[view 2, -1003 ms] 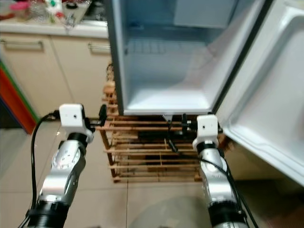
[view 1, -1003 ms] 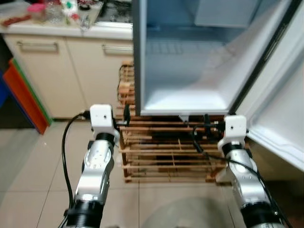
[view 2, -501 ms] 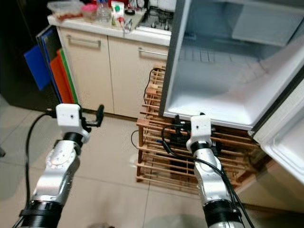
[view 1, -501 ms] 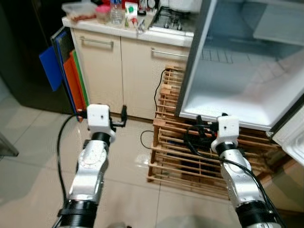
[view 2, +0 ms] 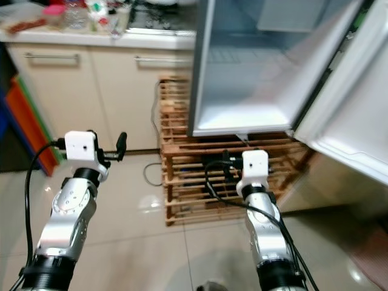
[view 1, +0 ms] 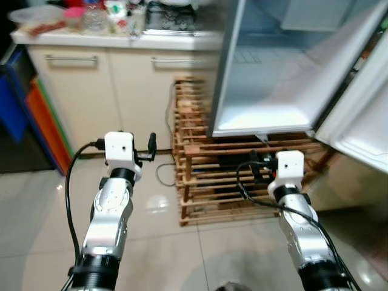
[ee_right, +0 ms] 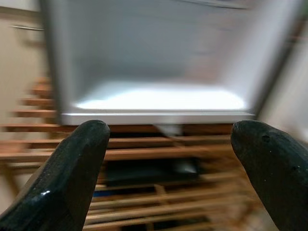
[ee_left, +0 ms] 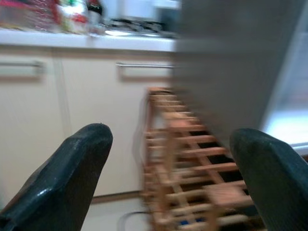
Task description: Restocking fridge
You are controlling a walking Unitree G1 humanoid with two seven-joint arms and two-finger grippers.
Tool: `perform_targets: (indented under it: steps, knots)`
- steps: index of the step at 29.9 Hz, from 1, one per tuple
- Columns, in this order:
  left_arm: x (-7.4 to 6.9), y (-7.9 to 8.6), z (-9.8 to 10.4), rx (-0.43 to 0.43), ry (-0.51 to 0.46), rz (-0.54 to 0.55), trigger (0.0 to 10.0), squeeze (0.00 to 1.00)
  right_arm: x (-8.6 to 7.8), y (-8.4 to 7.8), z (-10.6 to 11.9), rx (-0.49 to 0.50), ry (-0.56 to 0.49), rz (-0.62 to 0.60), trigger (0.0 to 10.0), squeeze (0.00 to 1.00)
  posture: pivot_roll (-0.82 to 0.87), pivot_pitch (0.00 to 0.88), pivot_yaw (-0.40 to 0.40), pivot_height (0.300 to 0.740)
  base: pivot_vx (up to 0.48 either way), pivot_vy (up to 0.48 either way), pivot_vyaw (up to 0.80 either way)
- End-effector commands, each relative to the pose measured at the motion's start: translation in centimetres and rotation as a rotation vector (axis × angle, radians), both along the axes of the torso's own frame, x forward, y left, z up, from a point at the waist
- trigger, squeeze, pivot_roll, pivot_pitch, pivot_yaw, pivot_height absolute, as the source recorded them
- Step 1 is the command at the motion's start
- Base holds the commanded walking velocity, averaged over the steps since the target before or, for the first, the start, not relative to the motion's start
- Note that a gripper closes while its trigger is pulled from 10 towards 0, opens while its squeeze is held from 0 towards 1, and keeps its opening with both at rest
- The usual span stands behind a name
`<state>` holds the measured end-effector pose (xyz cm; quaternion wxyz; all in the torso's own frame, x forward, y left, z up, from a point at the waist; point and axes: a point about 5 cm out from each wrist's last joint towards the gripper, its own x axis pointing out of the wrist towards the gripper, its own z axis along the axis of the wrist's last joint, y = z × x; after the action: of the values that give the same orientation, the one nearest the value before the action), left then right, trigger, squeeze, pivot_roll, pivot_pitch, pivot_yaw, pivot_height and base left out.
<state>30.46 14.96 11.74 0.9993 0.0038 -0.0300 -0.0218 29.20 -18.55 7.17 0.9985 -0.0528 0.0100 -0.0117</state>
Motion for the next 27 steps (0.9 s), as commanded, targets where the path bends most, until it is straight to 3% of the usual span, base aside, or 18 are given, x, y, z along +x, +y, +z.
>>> perform_targets:
  steps: [1,7,9,15,24,27]
  knots:
    - [-0.1,0.7,-0.4,0.003,0.022,0.026,10.0,0.00,0.2,-0.2,0.4,0.020,-0.017,-0.025,10.0,0.00,-0.04,0.000,-0.049,0.740,0.000,0.465,-0.76]
    - [-0.2,0.9,-0.6,0.029,0.032,0.041,10.0,0.00,0.1,-0.2,0.3,0.016,-0.016,-0.024,10.0,0.00,-0.04,0.000,-0.050,0.740,0.000,0.467,-0.75]
    - [-0.2,1.1,-0.8,0.066,0.041,0.065,10.0,0.00,0.1,0.0,0.3,0.016,-0.016,-0.012,10.0,0.00,-0.04,0.000,-0.052,0.740,0.000,0.000,0.00]
    - [-0.5,0.6,-0.4,0.029,0.006,0.045,10.0,0.00,0.3,0.6,0.3,0.008,-0.019,0.025,10.0,0.00,-0.03,0.000,-0.054,0.740,0.052,0.179,0.00]
    - [-0.5,0.8,-0.2,0.036,-0.004,0.067,10.0,0.00,0.7,0.9,0.4,0.004,-0.014,0.033,10.0,0.00,-0.02,0.000,-0.058,0.740,0.396,0.271,0.64]
    - [-0.5,0.8,-0.1,0.050,-0.008,0.068,10.0,0.00,0.9,0.9,0.5,0.017,-0.017,0.031,10.0,0.00,-0.01,0.000,-0.059,0.740,0.422,0.162,0.00]
